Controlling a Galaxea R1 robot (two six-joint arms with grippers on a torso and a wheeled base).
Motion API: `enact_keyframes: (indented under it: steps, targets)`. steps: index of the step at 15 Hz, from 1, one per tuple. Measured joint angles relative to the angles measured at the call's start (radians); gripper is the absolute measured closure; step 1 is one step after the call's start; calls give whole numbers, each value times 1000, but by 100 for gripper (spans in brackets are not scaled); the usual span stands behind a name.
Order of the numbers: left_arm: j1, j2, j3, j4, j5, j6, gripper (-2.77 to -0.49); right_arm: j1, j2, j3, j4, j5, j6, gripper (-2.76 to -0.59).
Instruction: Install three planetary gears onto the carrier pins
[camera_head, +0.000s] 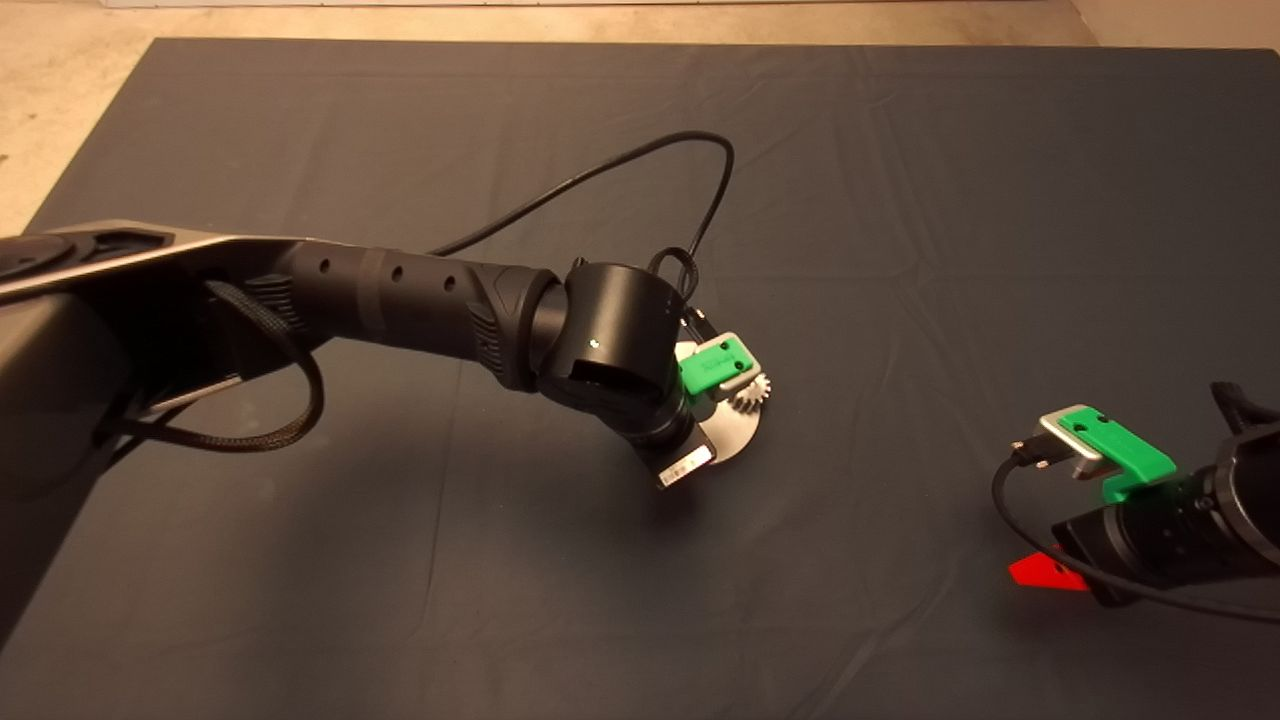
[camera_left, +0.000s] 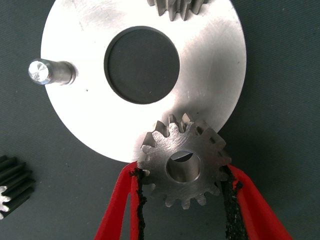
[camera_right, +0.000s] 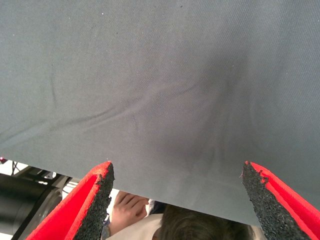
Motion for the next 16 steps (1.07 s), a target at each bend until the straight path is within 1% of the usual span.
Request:
enact_keyframes:
  steps: [2, 4, 5, 11, 13, 16]
  targets:
    - [9, 1, -1, 1, -16, 0, -77, 0, 0, 0, 0, 0, 0, -190]
    - [22, 1, -13, 7, -21, 0, -76, 0, 0, 0, 0, 0, 0, -190]
    - [24, 1, -14, 8, -23, 0, -77, 2, 0, 0, 0, 1, 0, -190]
    - [24, 1, -16, 7, -23, 1, -76, 5, 0, 0, 0, 0, 0, -190]
    - [24, 1, -26, 4, -28, 1, -76, 5, 0, 0, 0, 1, 0, -190]
    - [24, 2, -27, 3, -29, 1, -76, 5, 0, 0, 0, 0, 0, -190]
